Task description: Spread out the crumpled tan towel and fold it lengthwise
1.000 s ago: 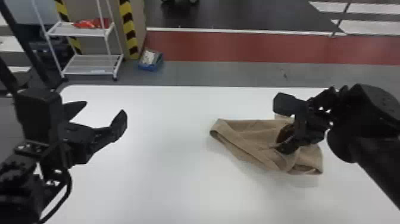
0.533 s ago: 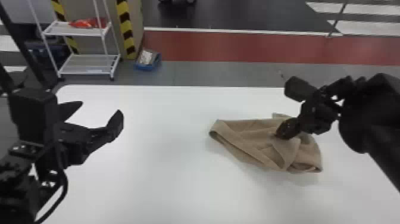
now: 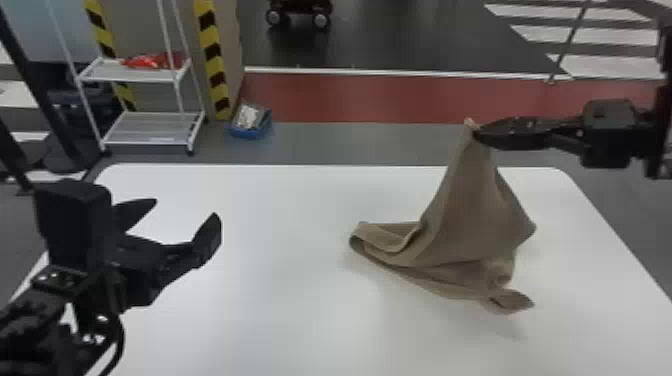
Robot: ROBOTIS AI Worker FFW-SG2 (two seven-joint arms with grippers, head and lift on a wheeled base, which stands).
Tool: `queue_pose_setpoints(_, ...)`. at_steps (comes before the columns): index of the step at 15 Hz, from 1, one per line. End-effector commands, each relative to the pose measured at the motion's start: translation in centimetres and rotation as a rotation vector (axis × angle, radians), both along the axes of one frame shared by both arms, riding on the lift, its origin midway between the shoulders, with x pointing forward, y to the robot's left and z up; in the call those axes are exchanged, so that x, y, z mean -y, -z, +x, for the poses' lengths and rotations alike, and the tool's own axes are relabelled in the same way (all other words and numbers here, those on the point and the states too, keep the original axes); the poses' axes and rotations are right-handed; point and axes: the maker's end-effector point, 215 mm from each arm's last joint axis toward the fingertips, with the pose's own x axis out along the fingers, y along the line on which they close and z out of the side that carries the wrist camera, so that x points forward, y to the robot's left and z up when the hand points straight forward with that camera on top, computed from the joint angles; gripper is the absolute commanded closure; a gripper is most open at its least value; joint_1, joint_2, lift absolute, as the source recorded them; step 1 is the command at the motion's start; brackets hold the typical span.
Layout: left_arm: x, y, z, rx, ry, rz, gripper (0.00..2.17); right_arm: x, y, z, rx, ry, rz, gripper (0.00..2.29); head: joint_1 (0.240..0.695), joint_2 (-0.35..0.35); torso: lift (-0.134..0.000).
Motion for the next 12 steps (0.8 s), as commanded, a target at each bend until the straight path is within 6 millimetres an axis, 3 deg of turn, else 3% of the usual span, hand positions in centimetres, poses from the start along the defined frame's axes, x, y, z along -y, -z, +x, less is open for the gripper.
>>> queue_pose_setpoints(1,3.5,1.9,-0.6,-0.041,0.088,-0.059,0.14,-4.1,-2.1,-2.2,0.051,-0.073,0.094,1.69,0.624,-0.033,-0.12)
queue_pose_setpoints(4,10.2,4.6,-1.3,-0.041,0.217,-0.101,0.12,-6.5,-3.3,-2.2,0.078,-0.103,0.128,1.69,0.639,-0.033,-0.12)
queue_pose_setpoints(9,17.0,9.9,0.0,-0.077,0.266,-0.072,0.12,-7.5,-4.7,-1.7,0.1,-0.108,0.145,1.69,0.652,-0.087,-0.12)
queue_pose_setpoints(12,21.8,10.0,1.2,-0.025,0.325,-0.024,0.12,-7.4,-4.2,-1.9,0.088,-0.106,0.147,1.69,0.659,-0.131,-0.12)
